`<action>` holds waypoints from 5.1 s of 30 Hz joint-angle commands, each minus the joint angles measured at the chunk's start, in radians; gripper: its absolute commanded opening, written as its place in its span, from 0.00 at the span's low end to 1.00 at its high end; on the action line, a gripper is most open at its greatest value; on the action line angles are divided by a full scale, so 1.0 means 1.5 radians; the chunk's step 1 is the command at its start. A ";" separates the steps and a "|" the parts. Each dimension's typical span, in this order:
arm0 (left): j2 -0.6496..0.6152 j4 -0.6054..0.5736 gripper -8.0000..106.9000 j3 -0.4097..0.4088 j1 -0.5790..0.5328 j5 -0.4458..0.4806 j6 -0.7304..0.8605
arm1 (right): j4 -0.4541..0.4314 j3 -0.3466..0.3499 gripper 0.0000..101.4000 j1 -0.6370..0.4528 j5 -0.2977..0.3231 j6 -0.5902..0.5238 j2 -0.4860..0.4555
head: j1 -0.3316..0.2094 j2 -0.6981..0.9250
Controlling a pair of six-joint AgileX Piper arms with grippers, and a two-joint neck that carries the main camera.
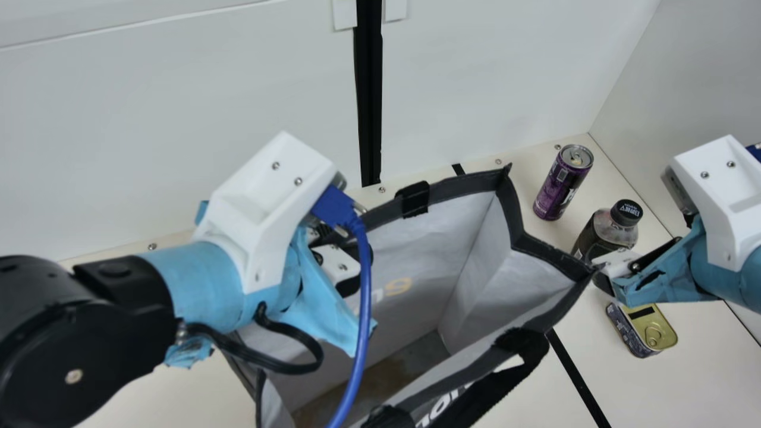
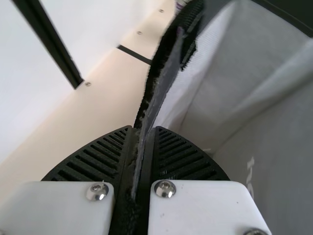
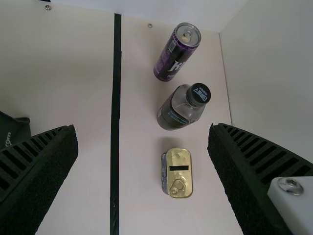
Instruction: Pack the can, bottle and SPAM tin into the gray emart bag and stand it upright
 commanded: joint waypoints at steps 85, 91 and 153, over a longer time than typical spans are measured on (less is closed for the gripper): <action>-0.218 0.675 0.00 0.540 -0.226 0.000 -0.732 | 0.000 0.000 0.94 0.000 0.000 0.000 0.000 | -0.015 -0.002; -0.229 0.635 0.00 0.533 -0.257 0.000 -0.756 | 0.000 0.000 0.94 0.000 0.000 0.000 0.000 | -0.015 -0.002; -0.249 -0.162 0.00 0.643 0.139 -0.296 -0.219 | 0.000 0.000 0.94 0.000 0.001 0.000 0.000 | -0.015 -0.002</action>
